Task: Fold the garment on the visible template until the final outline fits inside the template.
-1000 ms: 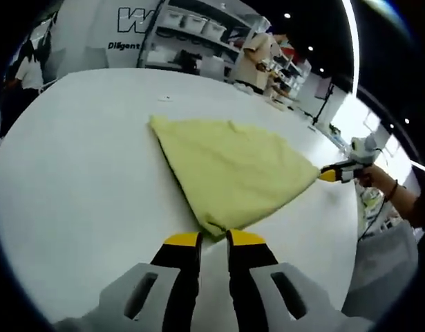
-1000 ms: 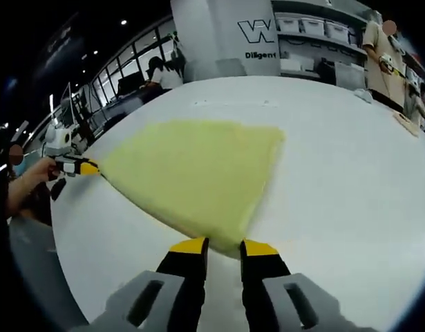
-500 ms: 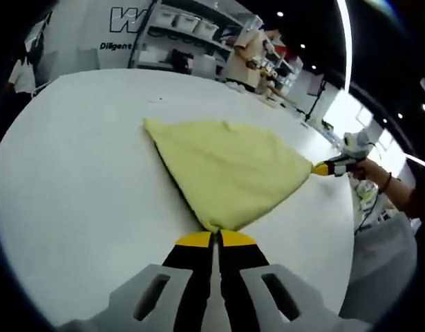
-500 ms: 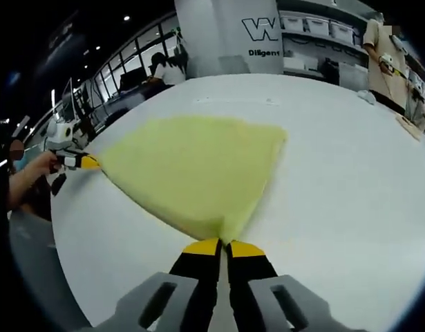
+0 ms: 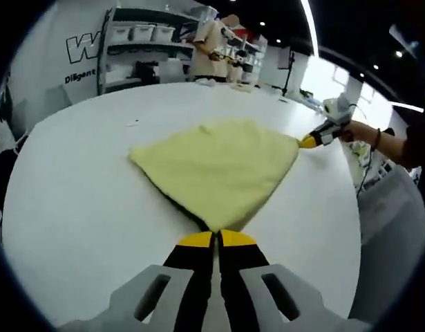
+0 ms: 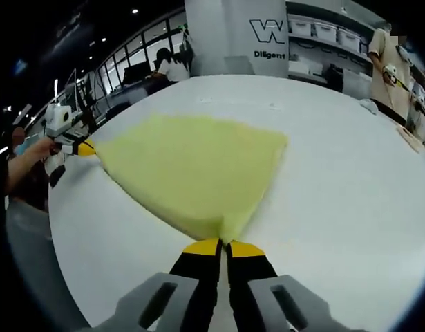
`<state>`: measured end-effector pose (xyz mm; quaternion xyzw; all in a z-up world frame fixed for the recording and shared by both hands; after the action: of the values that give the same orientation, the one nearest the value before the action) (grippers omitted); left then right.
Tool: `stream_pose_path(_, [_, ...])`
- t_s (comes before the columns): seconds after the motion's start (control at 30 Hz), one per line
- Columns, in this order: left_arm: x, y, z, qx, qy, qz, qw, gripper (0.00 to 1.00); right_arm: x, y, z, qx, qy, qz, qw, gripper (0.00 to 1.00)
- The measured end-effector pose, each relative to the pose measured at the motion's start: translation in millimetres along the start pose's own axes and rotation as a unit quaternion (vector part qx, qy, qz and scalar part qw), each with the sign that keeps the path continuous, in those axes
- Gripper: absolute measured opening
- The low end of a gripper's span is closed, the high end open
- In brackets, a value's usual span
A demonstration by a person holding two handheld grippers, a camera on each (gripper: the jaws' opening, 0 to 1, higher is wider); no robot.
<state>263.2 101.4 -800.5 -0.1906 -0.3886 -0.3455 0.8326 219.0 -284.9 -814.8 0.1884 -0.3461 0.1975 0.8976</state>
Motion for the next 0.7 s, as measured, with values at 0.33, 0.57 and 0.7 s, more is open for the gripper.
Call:
stream_pose_path(0.33, [8.0,-6.4,-0.5,0.014,0.013,-0.084,0.9963,0.0,-2.5,0.1,-1.3,0.001,-0.007,-0.006,1.0,0.0])
stream_pose_path(0.57, [-10.8,-2.3,-8.3,0.026,0.034,-0.077,0.9961,0.0,-2.9,-1.0,-1.0,0.003,-0.008,-0.017,0.9998,0.0])
stream_pose_path(0.7, [-15.4,-1.7,-9.5,0.028,0.037,-0.063,0.9969,0.0,-3.1,-1.0,-1.5,0.004,-0.006,-0.02,0.9998,0.0])
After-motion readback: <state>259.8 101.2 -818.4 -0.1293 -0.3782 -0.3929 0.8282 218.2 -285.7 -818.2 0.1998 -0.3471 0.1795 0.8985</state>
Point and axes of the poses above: the point that each gripper's makers call its tool centre point, and the gripper's own axes: z roughly backward along the fingers, y roughly to its left, x roughly out of its top, the point moved 5 cm from there along z, roughly backward along the fingers, and after that the axes turned 8 degrees about x, right-handed, at the moved point
